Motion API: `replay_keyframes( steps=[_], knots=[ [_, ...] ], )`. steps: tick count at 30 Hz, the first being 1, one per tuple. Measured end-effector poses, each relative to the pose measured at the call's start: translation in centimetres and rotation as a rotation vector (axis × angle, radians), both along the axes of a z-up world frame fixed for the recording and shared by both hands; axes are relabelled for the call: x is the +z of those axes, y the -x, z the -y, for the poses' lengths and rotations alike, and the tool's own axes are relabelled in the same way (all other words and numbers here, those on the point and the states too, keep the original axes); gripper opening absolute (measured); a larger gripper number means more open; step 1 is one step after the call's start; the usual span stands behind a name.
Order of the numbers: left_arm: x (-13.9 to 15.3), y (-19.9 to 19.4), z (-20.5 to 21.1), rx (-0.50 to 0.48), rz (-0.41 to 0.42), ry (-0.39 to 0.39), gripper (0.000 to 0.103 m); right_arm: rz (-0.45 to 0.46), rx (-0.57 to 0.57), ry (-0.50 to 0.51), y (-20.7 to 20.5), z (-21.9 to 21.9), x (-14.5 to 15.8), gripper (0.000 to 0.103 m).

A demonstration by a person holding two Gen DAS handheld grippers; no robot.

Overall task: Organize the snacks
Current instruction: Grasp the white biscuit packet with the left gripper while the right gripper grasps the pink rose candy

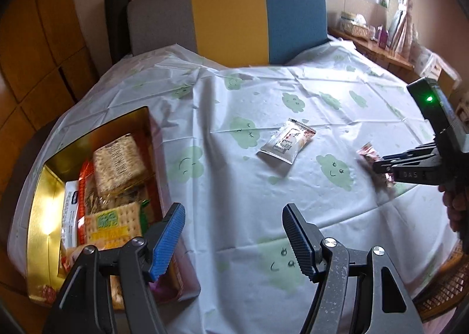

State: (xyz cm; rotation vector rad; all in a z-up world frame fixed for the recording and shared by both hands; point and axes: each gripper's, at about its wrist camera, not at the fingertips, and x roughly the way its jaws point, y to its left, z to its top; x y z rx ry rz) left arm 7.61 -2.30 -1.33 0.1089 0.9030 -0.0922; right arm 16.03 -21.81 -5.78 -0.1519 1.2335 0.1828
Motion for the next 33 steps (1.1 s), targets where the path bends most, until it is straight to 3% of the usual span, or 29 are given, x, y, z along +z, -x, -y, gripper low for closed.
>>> replay_keyframes(
  steps=[4,22,29,31,32,33],
  knots=[
    [-0.5,-2.0,1.1,-0.032,-0.032,0.01,0.07,-0.041,-0.061,0.018,-0.4,1.3,-0.8,0.02],
    [-4.8,-12.5,7.9,-0.262,-0.146,-0.071,0.069,-0.07,-0.068,0.008,-1.7,1.5,-1.8,0.025],
    [-6.4,-14.8,8.9,-0.273,-0.157,-0.077,0.07,-0.072,-0.072,0.002,-1.7,1.6,-2.0,0.026],
    [-6.4,-15.0,8.5,-0.255,-0.17,-0.029,0.061,-0.073,-0.073,0.001,-1.7,1.6,-2.0,0.026],
    [-6.2,-14.9,8.4,-0.24,-0.162,-0.02,0.045,-0.072,-0.073,0.001,-1.7,1.6,-1.9,0.026],
    [-6.1,-14.8,8.5,-0.23,-0.16,-0.023,0.042,-0.072,-0.073,0.002,-1.7,1.6,-1.9,0.026]
  ],
)
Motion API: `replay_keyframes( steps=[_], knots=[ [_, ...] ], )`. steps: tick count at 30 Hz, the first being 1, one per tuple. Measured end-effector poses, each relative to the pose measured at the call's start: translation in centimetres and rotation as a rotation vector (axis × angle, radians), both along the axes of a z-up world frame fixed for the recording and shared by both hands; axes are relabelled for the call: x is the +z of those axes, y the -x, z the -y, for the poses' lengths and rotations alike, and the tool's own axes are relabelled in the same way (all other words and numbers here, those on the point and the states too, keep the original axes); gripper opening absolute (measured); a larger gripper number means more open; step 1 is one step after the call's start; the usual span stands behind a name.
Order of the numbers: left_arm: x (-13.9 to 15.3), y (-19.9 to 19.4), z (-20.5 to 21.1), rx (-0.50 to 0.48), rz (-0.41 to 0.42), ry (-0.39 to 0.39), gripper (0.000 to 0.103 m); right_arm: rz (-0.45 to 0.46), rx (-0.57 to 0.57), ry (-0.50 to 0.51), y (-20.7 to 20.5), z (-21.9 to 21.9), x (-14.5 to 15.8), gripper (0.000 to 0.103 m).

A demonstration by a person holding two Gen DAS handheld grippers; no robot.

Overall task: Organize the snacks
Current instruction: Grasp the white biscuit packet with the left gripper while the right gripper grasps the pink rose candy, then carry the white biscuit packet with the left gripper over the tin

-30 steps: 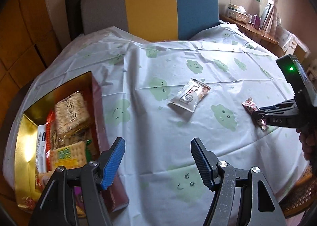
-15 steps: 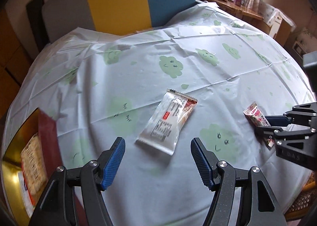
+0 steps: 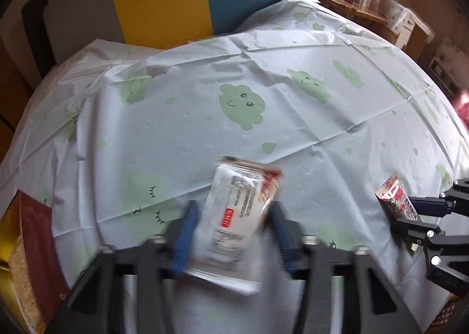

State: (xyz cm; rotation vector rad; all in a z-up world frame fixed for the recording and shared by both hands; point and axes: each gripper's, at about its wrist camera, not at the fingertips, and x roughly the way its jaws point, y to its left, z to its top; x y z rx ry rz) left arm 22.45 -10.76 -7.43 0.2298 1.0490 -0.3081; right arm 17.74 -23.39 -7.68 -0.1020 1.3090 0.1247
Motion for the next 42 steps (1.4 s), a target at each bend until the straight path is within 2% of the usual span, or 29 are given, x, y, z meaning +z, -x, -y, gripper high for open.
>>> replay_keyframes(
  steps=[4,9,13,18,20,22,31,38,39,40,41,42],
  knots=[
    [0.2,1.7,-0.2,0.033,-0.02,0.03,0.039,0.002,0.005,0.006,0.0,-0.1,0.0,0.026],
    [0.2,5.8,-0.6,0.067,-0.04,0.068,0.04,0.004,0.006,0.007,0.1,-0.2,-0.1,0.026],
    [-0.3,8.8,-0.5,0.062,0.047,0.035,0.042,0.004,-0.006,-0.003,0.2,-0.1,-0.2,0.026],
    [-0.6,8.7,-0.8,0.078,0.068,0.073,0.045,-0.007,-0.037,-0.043,-0.1,0.4,-0.1,0.033],
    [-0.7,9.0,-0.8,0.061,0.086,0.07,0.045,-0.017,-0.05,-0.086,-0.3,0.8,0.0,0.045],
    [-0.8,9.2,-0.8,0.05,0.098,0.074,0.045,-0.021,-0.054,-0.132,-0.5,1.1,0.0,0.051],
    [-0.9,9.7,-1.2,0.062,0.129,0.106,0.045,-0.027,-0.099,-0.194,-1.2,2.9,0.5,0.051],
    [-1.1,10.1,-1.3,0.06,0.155,0.115,0.045,-0.017,-0.089,-0.154,-1.4,3.3,0.5,0.051],
    [-1.1,10.1,-1.3,0.06,0.155,0.119,0.045,-0.016,-0.08,-0.144,-1.3,3.1,0.4,0.05],
    [-1.1,10.0,-1.4,0.06,0.155,0.127,0.045,-0.013,-0.069,-0.121,-1.3,2.9,0.4,0.041],
    [-1.0,10.0,-1.5,0.06,0.155,0.133,0.045,-0.003,-0.063,-0.068,-1.0,2.5,0.4,0.026],
    [-1.0,10.0,-1.5,0.059,0.156,0.138,0.045,0.014,-0.05,-0.03,-0.8,2.3,0.5,0.022]
  ],
)
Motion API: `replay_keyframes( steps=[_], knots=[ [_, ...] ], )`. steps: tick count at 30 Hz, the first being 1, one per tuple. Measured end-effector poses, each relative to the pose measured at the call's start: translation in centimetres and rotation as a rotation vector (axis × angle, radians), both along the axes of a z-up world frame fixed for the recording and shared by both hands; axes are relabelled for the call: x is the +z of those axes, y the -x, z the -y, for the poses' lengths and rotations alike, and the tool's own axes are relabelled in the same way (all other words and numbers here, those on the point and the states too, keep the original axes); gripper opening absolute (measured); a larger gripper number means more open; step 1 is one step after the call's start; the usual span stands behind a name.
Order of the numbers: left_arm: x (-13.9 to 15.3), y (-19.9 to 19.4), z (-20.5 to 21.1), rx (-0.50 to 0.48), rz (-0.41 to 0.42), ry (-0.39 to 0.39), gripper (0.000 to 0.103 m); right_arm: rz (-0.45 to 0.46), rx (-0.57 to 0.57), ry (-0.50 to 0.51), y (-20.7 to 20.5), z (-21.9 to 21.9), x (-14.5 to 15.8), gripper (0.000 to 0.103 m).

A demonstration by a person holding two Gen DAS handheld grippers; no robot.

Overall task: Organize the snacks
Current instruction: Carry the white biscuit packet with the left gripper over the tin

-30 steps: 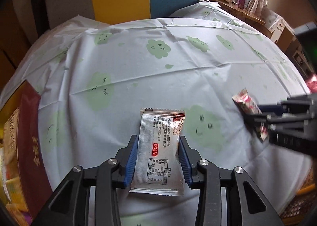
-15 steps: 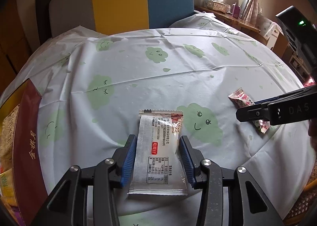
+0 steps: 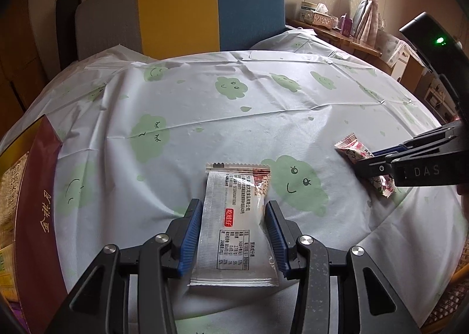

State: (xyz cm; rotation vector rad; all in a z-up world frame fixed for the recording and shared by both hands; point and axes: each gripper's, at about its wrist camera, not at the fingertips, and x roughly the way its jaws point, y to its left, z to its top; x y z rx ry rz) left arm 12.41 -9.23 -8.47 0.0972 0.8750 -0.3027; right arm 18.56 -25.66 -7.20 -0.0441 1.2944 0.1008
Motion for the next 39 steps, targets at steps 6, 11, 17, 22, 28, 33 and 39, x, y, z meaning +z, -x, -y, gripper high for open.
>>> replay_keyframes(
  steps=[6,11,17,22,28,33,39],
  knots=[
    [0.0,0.1,-0.5,0.001,0.006,0.03,0.042,0.012,0.047,0.041,0.0,-0.6,0.1,0.02],
    [0.1,0.1,-0.2,0.006,0.006,0.002,0.04,-0.007,0.034,-0.004,-0.3,0.5,0.0,0.02],
    [0.6,1.0,0.6,0.035,-0.03,-0.035,0.039,0.019,0.075,0.045,0.6,-0.7,0.3,0.02],
    [0.7,3.5,0.5,0.061,-0.038,-0.019,0.039,0.03,0.091,0.064,1.1,-2.6,0.1,0.021],
    [1.2,6.0,-0.2,0.079,-0.042,-0.006,0.039,0.037,0.102,0.084,1.5,-3.5,-1.0,0.021],
    [2.3,7.1,-0.7,0.075,-0.022,0.004,0.039,0.055,0.129,0.125,1.9,-4.3,-1.2,0.021],
    [4.6,7.6,-2.8,0.109,0.006,0.055,0.039,0.079,0.154,0.169,2.6,-5.5,-1.4,0.022]
  ],
)
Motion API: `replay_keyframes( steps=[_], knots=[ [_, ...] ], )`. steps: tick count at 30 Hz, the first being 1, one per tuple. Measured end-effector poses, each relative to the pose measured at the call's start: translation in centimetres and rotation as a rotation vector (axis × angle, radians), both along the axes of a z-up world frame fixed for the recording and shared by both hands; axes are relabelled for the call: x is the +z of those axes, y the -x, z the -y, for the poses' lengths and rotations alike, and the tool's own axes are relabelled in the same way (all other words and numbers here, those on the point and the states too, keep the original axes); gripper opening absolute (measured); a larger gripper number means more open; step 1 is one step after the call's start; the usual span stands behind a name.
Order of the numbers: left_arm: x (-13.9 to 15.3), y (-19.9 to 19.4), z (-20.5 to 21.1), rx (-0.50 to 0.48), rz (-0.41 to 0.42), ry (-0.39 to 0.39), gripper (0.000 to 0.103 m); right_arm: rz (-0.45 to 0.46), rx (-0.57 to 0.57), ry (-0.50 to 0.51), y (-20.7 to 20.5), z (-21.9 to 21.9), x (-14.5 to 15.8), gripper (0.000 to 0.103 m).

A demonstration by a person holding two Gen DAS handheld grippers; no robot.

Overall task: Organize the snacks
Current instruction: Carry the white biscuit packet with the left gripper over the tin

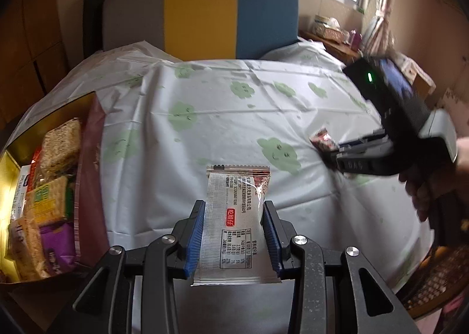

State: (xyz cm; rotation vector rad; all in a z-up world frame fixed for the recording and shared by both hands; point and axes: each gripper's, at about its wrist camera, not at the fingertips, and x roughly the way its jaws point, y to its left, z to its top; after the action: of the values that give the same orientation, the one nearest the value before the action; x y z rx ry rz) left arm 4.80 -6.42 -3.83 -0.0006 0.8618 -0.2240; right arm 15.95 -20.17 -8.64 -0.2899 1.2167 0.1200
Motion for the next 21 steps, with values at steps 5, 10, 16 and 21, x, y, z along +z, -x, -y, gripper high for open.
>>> replay_keyframes(
  steps=[5,10,16,21],
  knots=[
    [2.9,0.0,-3.4,0.078,0.06,0.03,0.039,0.002,-0.003,-0.004,0.2,-0.2,0.2,0.022],
    [3.6,0.1,-7.0,0.161,0.071,0.045,0.039,0.007,-0.005,0.0,0.4,-0.4,0.1,0.022],
    [3.3,0.8,-10.6,0.253,0.061,0.046,0.039,0.01,0.003,0.007,0.3,-0.2,0.2,0.022],
    [4.5,1.2,-15.5,0.394,0.107,0.023,0.039,0.012,0.01,0.018,0.3,-0.4,0.3,0.022]
  ],
)
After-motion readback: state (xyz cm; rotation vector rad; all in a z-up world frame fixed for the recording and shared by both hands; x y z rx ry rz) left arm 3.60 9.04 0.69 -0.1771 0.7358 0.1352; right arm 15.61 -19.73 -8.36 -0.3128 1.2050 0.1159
